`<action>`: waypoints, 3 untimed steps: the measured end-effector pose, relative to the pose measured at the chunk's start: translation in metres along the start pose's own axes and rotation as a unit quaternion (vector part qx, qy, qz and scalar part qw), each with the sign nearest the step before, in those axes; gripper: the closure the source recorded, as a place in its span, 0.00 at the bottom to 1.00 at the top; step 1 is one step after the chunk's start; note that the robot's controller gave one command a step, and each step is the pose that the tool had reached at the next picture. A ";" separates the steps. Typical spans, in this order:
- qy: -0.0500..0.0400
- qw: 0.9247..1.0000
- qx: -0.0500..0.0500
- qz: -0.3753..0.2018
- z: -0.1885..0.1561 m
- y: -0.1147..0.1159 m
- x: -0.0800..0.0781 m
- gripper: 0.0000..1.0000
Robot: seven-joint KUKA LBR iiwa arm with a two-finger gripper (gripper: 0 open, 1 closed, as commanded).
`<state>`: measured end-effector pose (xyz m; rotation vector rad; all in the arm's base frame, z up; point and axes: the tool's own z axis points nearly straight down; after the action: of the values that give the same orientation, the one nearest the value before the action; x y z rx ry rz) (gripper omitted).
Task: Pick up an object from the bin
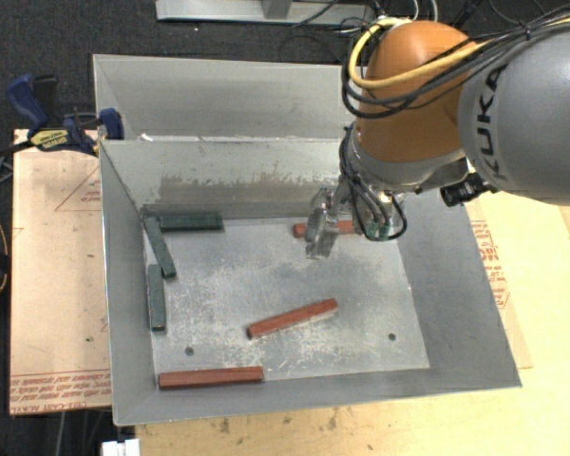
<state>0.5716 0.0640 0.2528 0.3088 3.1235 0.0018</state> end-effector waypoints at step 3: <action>0.002 0.997 0.000 -0.076 0.127 -0.026 0.052 0.00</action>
Offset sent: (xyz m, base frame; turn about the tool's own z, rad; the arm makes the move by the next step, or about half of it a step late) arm -0.0560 -0.0153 -0.1262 -0.1542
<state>0.5157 0.0489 0.1259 0.0700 3.1412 0.0013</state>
